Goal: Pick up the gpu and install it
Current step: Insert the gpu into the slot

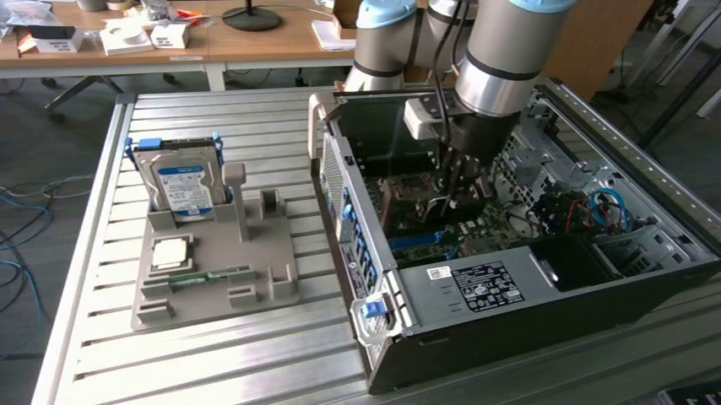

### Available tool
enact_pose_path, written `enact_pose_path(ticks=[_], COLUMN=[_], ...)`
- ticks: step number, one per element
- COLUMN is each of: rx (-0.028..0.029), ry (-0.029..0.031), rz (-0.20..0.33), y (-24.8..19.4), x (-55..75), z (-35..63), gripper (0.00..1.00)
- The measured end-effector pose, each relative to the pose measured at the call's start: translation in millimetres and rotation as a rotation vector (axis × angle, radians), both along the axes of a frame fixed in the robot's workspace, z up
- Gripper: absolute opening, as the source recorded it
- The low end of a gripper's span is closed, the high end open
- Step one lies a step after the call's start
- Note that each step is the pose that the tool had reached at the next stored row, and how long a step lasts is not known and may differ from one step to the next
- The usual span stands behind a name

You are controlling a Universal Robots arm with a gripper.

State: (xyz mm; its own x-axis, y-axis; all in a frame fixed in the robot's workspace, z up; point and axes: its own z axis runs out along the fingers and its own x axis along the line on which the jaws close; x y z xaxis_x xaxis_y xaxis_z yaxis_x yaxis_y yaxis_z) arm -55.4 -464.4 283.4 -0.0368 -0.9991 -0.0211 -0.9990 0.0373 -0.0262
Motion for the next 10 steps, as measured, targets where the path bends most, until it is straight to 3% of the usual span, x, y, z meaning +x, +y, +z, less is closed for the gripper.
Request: enact_pose_path(ticks=[10], rx=[-0.0001], ry=[0.0], rz=[0.0], y=[0.3], x=[-3.1], z=[-9.1], gripper=[0.26])
